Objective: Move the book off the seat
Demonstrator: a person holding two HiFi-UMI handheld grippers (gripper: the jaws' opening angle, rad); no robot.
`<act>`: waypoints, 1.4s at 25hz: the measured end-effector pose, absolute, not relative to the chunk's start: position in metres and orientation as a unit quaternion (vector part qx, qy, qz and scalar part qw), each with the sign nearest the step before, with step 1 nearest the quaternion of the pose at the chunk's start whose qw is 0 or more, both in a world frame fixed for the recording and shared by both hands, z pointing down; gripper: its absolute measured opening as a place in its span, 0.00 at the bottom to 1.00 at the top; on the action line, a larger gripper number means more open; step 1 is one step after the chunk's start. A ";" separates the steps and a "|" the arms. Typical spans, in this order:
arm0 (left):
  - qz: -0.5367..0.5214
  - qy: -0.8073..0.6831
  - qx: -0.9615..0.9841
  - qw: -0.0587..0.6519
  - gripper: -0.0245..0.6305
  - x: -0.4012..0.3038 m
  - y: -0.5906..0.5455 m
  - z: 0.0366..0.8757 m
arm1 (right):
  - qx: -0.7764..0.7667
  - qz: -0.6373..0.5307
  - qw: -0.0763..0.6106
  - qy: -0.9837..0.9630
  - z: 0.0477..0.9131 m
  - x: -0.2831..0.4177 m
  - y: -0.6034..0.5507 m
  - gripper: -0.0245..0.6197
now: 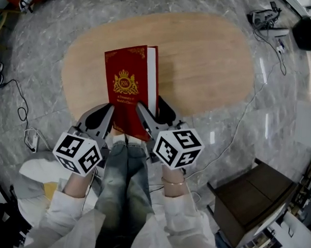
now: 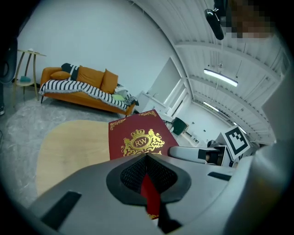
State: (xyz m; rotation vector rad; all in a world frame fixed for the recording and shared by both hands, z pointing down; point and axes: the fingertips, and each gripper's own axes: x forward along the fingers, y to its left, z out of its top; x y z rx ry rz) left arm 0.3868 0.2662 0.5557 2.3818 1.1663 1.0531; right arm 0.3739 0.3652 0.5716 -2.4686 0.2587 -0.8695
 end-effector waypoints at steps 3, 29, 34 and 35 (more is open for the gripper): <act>0.368 0.408 0.823 0.142 0.04 0.392 0.269 0.568 | -0.901 -0.322 0.275 0.098 0.583 0.380 0.364 0.45; 0.387 0.408 0.813 0.154 0.04 0.405 0.289 0.603 | -0.846 -0.371 0.374 0.079 0.648 0.387 0.379 0.45; 0.398 0.403 0.813 0.134 0.04 0.398 0.289 0.617 | -0.841 -0.375 0.382 0.084 0.651 0.385 0.383 0.45; 0.400 0.401 0.813 0.135 0.04 0.397 0.290 0.619 | -0.840 -0.376 0.382 0.084 0.652 0.385 0.385 0.45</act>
